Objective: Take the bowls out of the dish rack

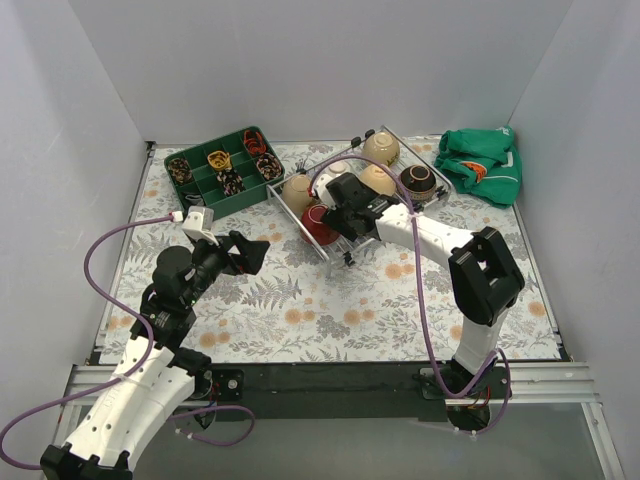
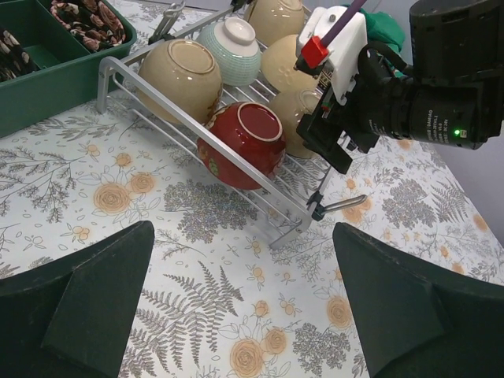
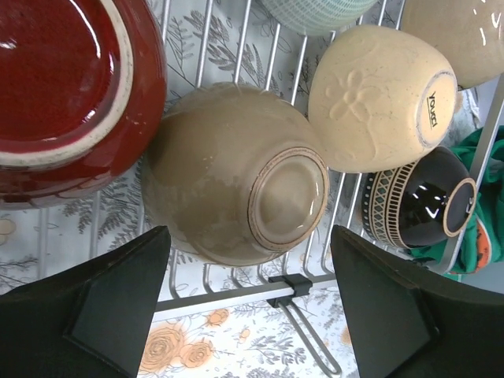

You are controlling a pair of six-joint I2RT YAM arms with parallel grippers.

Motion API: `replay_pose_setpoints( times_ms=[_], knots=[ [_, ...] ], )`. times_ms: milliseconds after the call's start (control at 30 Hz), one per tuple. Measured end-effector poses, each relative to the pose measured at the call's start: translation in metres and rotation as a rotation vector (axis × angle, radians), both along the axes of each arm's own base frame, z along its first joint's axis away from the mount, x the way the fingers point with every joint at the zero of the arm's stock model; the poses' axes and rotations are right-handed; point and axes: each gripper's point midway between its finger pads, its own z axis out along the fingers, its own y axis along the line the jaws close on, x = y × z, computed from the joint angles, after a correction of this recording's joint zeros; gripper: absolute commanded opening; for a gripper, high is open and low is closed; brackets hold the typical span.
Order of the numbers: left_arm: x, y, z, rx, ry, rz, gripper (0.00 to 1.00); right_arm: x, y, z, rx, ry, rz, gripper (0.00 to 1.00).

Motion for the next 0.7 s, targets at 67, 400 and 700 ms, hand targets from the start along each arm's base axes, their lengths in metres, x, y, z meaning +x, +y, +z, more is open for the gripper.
replay_pose_setpoints(
  times_ms=[67,400,700],
  knots=[
    [0.001,0.001,0.000,0.002,0.000,0.005,0.98,0.002,-0.003,-0.002,-0.026,-0.013,0.001,0.91],
    [-0.001,0.002,-0.002,0.003,0.004,0.008,0.98,0.016,-0.024,-0.006,-0.048,-0.045,-0.085,0.89],
    [-0.001,0.003,-0.004,0.005,0.005,0.016,0.98,0.008,-0.017,-0.008,-0.056,-0.051,-0.050,0.92]
  ],
)
